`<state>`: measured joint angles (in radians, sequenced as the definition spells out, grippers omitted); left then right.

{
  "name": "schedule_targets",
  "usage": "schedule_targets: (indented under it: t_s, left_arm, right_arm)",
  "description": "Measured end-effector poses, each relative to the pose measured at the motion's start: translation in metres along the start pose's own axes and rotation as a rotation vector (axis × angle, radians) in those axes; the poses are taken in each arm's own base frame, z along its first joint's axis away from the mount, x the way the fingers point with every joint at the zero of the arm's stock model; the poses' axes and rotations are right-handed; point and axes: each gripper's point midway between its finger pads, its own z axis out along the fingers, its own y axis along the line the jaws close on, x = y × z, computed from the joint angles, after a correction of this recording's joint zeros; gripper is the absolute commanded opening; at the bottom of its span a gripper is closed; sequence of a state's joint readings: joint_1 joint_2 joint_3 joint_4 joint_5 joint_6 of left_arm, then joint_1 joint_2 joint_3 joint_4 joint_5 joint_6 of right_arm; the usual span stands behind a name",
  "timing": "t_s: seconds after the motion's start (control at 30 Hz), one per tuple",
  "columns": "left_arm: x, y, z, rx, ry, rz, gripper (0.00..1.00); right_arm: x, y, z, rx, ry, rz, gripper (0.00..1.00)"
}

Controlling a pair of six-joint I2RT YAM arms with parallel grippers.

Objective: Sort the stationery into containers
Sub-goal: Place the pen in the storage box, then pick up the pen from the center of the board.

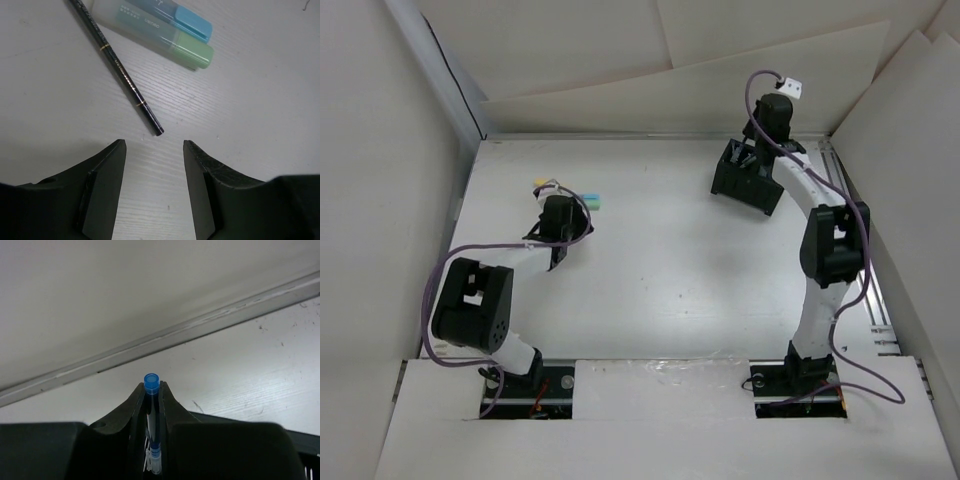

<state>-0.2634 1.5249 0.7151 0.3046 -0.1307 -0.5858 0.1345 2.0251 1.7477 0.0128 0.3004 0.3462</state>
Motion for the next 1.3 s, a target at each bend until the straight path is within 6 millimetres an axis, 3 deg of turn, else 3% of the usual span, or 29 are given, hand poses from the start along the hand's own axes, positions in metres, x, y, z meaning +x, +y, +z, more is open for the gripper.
schedule_targets:
  t_s: [0.03, 0.07, 0.17, 0.2, 0.27, 0.43, 0.6, 0.77, 0.9, 1.13, 1.23, 1.3]
  left_arm:
    - [0.0, 0.002, 0.001, -0.015, 0.0, -0.001, 0.46]
    - [0.0, 0.004, 0.003, -0.029, 0.001, 0.0, 0.46]
    - [0.001, 0.01, 0.007, -0.066, 0.007, 0.0, 0.44]
    - [0.001, 0.011, 0.009, -0.077, 0.008, 0.0, 0.44]
    - [0.003, 0.014, 0.011, -0.093, 0.012, -0.001, 0.44]
    - [0.004, 0.017, 0.019, -0.123, 0.021, -0.005, 0.42]
    - [0.005, 0.016, 0.03, -0.143, 0.034, -0.004, 0.37]
    - [0.001, 0.016, 0.042, -0.174, 0.036, -0.001, 0.31]
    - [0.0, 0.017, 0.048, -0.198, 0.043, 0.005, 0.3]
    - [-0.001, 0.017, 0.052, -0.215, 0.051, 0.007, 0.09]
    - [-0.001, 0.017, 0.052, -0.217, 0.049, 0.002, 0.02]
    - [-0.001, 0.017, 0.052, -0.217, 0.048, 0.0, 0.0]
  right_arm:
    - [0.005, 0.0, -0.001, 0.007, 0.006, -0.009, 0.08]
    - [0.01, 0.001, -0.002, 0.012, 0.013, -0.017, 0.26]
    - [0.024, 0.001, -0.004, 0.027, 0.034, -0.034, 0.5]
    - [0.028, 0.001, -0.005, 0.034, 0.042, -0.04, 0.63]
    - [0.039, 0.0, -0.007, 0.042, 0.058, -0.052, 0.69]
    - [0.048, -0.005, -0.023, 0.047, 0.088, -0.059, 0.72]
    - [0.024, -0.002, -0.053, 0.026, 0.054, -0.026, 0.73]
    - [0.01, 0.014, -0.074, -0.029, 0.026, 0.01, 0.73]
    - [0.026, 0.03, -0.082, -0.072, 0.061, 0.009, 0.73]
    - [0.064, 0.051, -0.095, -0.13, 0.137, -0.014, 0.73]
    - [0.066, 0.052, -0.097, -0.137, 0.146, -0.006, 0.8]
    - [0.066, 0.053, -0.099, -0.143, 0.147, 0.0, 0.9]
